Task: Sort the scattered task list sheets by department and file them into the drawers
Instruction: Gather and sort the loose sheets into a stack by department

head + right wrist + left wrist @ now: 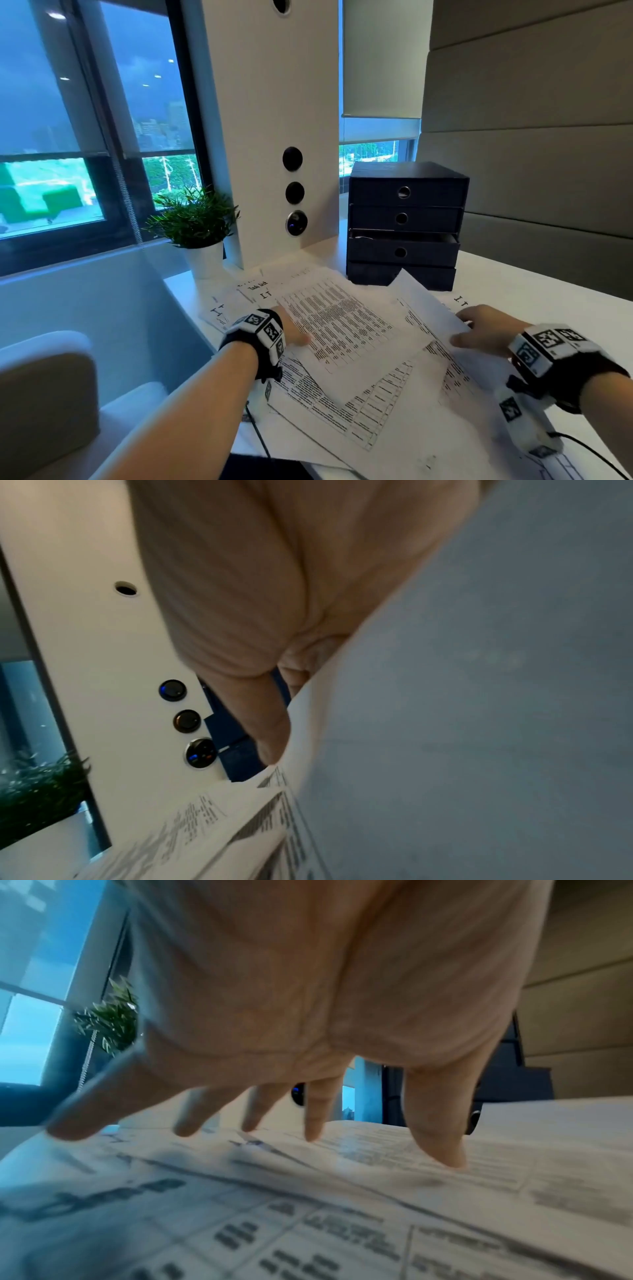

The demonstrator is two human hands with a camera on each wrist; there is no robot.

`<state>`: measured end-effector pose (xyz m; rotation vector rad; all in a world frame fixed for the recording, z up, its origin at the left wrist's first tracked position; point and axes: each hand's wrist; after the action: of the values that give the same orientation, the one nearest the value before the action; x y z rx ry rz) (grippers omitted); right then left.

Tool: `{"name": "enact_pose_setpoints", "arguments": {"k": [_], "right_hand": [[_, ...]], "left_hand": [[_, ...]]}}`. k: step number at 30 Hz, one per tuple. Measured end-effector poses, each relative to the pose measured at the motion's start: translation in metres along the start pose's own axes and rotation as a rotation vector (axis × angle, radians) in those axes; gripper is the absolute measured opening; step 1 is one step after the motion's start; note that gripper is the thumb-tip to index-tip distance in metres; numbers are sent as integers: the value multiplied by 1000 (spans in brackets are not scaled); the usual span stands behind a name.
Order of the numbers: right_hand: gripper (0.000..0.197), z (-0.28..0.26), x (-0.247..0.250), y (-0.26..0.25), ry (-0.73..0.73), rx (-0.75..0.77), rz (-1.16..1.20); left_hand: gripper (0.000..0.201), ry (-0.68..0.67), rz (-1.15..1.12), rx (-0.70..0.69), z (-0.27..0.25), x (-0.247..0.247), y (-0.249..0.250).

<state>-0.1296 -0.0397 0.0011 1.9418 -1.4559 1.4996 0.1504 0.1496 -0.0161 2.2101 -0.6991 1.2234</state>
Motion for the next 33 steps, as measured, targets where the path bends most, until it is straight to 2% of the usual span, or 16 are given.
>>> {"name": "enact_pose_setpoints", "arguments": {"k": [3,6,10,14,17,24,28,31,33], "right_hand": [[58,6,-1,-5,6,16,15],[80,16,-9,-5,-98,-8,-70],[83,23,-9,-10,-127,8,-101],[71,27,-8,-12,-151,24,-130],[61,29,-9,-19,-138,21,-142],[37,31,-17,-33,-57,68,-205],[33,28,-17,-30,-33,65,-228],[35,23,-14,-26,-8,45,-125],[39,22,-14,-24,-66,48,-25]], "left_hand": [[96,5,-11,109,4,-7,-8],[95,30,24,143,5,-6,-8],[94,-9,36,201,13,4,-22],[65,-97,28,197,17,12,-40],[51,-67,26,219,7,18,-49],[67,58,-175,270,7,22,-53],[54,82,-265,263,10,17,-57],[49,118,-275,225,18,15,-63],[49,148,-326,156,19,15,-63]]}}
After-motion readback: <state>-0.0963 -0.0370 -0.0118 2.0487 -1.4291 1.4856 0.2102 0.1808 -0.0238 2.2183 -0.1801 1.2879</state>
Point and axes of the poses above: each hand's wrist, its own z-axis towards the middle knuckle, its own x-axis out of the back of the hand, y = z × x, and after that the axes turned 13 degrees about -y, right-handed
